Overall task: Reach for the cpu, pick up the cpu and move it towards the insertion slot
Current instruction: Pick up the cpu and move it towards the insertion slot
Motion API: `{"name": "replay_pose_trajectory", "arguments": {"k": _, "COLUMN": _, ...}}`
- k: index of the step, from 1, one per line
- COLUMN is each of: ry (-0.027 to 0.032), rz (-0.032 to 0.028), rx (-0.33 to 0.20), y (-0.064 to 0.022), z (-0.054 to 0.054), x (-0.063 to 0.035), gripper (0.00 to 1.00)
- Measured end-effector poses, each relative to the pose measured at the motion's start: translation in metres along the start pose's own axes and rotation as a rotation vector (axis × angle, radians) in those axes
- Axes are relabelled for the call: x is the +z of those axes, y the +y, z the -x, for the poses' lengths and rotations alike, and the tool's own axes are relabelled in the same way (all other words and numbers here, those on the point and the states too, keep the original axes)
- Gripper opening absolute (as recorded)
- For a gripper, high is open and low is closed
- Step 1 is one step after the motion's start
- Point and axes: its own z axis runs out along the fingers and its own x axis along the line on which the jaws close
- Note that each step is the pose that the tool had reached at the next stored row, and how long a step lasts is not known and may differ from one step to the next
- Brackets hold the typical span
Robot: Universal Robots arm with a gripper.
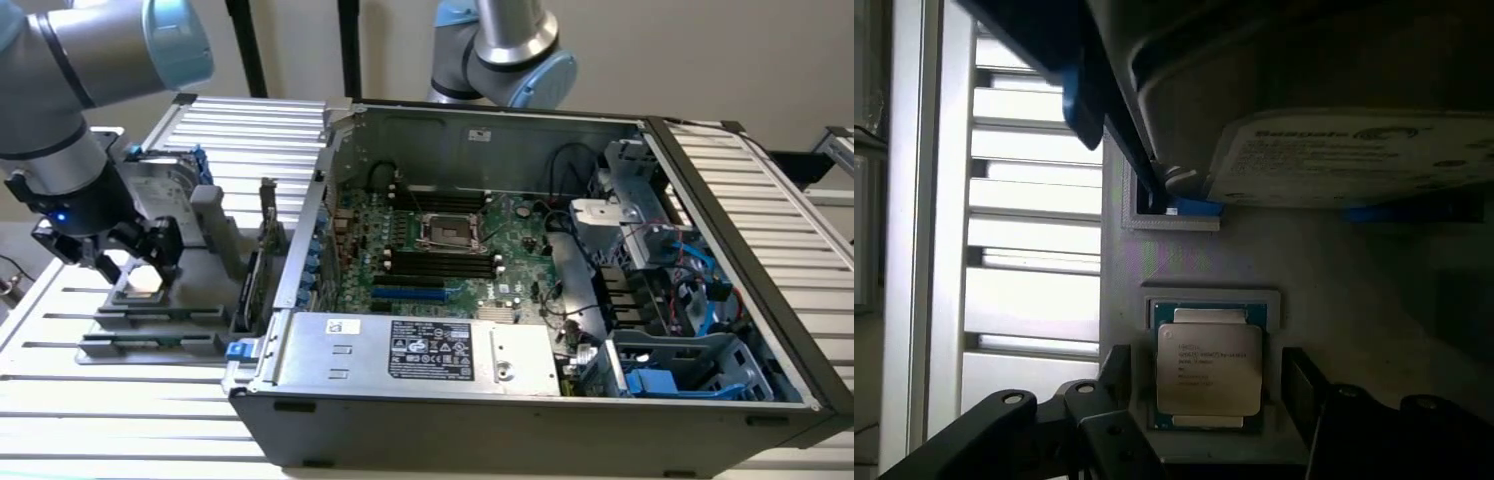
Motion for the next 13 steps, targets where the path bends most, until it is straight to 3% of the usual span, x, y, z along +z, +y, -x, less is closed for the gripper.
{"name": "replay_pose_trajectory", "arguments": {"k": 3, "ry": 0.0019, "rz": 0.0015, "rx": 0.000, "y": -0.0046, "z": 0.0002, "x": -0.0001, "gripper": 0.71}}
{"name": "replay_pose_trajectory", "arguments": {"k": 13, "ry": 0.0019, "rz": 0.0028, "rx": 0.000, "y": -0.0056, "z": 0.0043, "x": 0.0015, "gripper": 0.71}}
